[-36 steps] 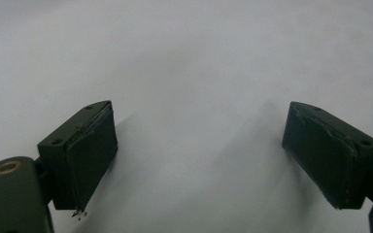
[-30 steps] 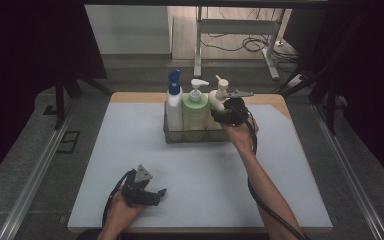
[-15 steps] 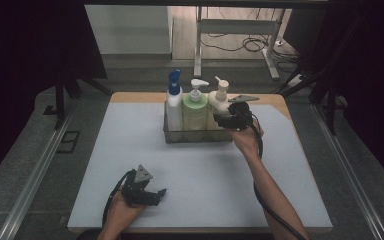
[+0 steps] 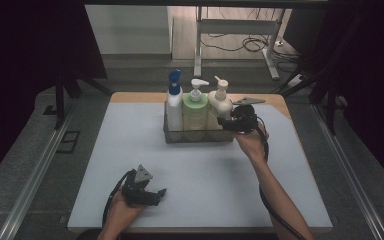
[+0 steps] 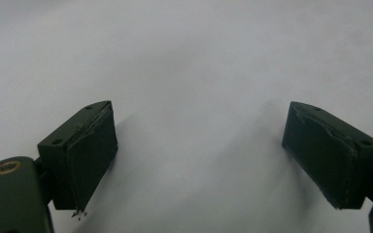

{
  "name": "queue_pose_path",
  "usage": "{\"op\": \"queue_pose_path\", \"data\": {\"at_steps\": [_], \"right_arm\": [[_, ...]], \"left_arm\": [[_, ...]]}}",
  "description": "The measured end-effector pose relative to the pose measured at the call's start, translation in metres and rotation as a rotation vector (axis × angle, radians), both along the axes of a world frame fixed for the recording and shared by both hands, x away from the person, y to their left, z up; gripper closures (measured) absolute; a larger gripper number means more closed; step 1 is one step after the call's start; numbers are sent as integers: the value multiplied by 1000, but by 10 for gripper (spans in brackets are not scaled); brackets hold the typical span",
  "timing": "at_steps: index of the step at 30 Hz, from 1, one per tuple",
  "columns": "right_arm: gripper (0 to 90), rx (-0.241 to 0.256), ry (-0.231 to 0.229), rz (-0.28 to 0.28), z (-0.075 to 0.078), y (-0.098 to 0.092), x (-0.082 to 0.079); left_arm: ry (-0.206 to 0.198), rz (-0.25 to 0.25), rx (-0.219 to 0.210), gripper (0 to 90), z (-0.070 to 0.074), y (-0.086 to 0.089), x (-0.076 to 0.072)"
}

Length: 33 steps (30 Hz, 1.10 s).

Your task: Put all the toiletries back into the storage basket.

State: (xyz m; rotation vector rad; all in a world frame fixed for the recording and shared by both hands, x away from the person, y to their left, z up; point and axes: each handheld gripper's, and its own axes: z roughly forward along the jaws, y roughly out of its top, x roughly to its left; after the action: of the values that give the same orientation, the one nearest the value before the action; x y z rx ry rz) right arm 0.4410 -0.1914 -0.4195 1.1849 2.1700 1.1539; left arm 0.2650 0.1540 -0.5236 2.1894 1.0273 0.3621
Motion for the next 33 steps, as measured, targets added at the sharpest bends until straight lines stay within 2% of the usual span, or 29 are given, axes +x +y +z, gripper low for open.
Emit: {"op": "queue_pose_path", "data": {"at_steps": [5,11,15,24,29,33], "right_arm": [[415,3,-4,8,4,-8,-6],[533,19,13,5,7,-22,-10],[635,9,10,-7,7,-28,-10],[794,-8,36,-64,4,-39,3],[879,-19,47,-70,-1,-38,13],[895,-30,64,-75,-6,-35,21]], "left_arm": [[0,0,1,123,0,0,0],[1,0,1,123,0,0,0],[1,0,1,123,0,0,0],[1,0,2,123,0,0,0],[1,0,1,123,0,0,0],[1,0,1,123,0,0,0]]}}
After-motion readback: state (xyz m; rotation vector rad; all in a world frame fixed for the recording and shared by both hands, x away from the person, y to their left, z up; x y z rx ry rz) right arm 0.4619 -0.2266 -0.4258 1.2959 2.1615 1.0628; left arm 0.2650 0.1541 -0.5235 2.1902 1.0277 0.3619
